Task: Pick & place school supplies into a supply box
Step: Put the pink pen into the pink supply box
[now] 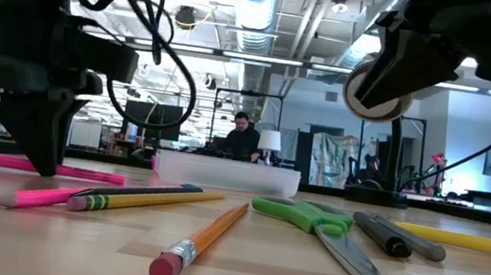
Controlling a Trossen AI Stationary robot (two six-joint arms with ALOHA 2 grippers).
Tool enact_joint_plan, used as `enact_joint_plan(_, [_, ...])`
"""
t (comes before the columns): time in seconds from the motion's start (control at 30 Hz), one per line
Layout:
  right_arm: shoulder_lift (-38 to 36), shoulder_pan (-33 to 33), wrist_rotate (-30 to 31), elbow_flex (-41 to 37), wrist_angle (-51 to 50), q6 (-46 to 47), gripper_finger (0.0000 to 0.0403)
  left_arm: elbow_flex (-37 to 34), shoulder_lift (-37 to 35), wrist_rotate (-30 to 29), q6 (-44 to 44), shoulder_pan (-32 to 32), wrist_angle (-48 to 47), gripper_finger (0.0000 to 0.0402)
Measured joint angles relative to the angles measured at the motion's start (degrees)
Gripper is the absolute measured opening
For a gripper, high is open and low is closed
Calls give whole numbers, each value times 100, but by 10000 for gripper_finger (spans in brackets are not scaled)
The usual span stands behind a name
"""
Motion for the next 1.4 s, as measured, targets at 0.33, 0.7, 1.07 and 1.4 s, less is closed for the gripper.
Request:
enact_joint_plan(0.33, [1,208,470,-2,-392,477,120,245,26,-827,-401,-20,-1039,39])
enact_joint_plan(0.7, [1,212,484,-2,-387,533,120,986,13,-2112,-1,232,-1355,39])
enact_joint_plan(1.07, [1,282,476,-2,-462,864,120,1448,2,-2775,2105,1588,-215,39])
enact_joint_plan(1.4, [1,666,602,-2,-916,1546,120,1455,34,-1313,4698,2853,1810,39])
